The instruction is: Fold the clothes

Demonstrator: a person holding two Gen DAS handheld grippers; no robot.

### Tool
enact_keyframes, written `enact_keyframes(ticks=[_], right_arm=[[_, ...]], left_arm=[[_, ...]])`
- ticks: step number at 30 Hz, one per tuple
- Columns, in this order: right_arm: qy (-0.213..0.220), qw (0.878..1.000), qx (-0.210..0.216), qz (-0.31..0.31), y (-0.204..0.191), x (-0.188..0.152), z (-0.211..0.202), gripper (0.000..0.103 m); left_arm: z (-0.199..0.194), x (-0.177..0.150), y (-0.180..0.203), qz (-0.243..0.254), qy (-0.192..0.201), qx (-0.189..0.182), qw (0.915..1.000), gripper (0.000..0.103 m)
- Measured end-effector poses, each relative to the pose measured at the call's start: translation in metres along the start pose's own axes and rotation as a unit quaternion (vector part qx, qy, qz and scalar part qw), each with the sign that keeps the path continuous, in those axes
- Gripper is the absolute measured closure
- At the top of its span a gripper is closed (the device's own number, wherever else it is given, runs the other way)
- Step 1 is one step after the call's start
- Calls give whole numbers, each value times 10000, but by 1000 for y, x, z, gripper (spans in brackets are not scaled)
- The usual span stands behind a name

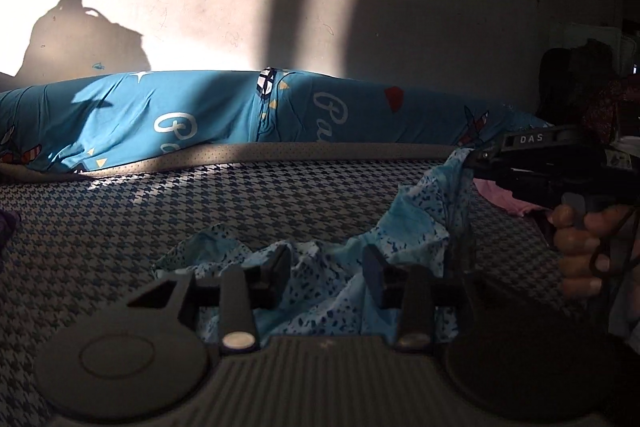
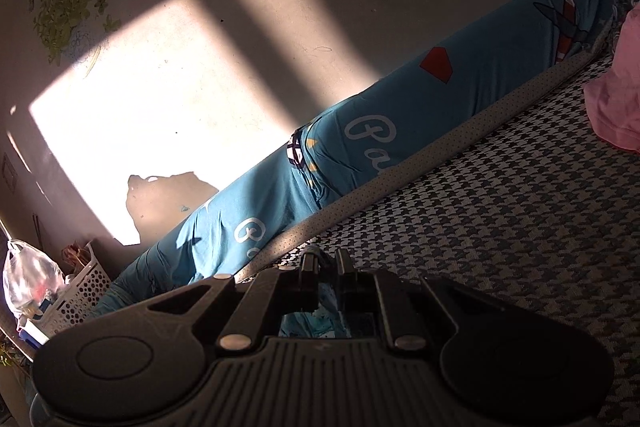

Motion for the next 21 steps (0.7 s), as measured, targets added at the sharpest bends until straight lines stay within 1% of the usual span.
enact_keyframes(ticks=[2,4,6,8,10,13,21], right_arm=[[63,9998,-2,197,7,2,-3,92],[97,9995,-37,292,12,4,-5,92],[90,9994,-43,337,14,4,-6,92],[90,9993,-46,357,16,5,-7,92],[93,9993,-47,368,17,6,-8,92],[97,9992,-64,386,18,6,-9,92],[78,9993,-4,371,16,6,-6,92]], left_arm=[[-6,-16,31,626,-19,-311,9976,62],[-9,-31,55,1147,11,-529,9920,60],[-10,-41,71,1432,-38,-679,9874,60],[-7,-48,79,1570,-120,-703,9850,60],[-4,-54,80,1640,-184,-656,9841,60],[2,-63,84,1920,-226,-499,9799,60],[21,-84,96,2756,-163,-184,9610,61]])
Point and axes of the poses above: each gripper's, at about its wrist camera, not at the fingertips, and z roughly the way its jaws point, y to its right, x to its top, the point moved 4 cm from there along z, roughly the way its jaws point, and after that the axes turned 12 degrees about x, right-handed, at the moved point
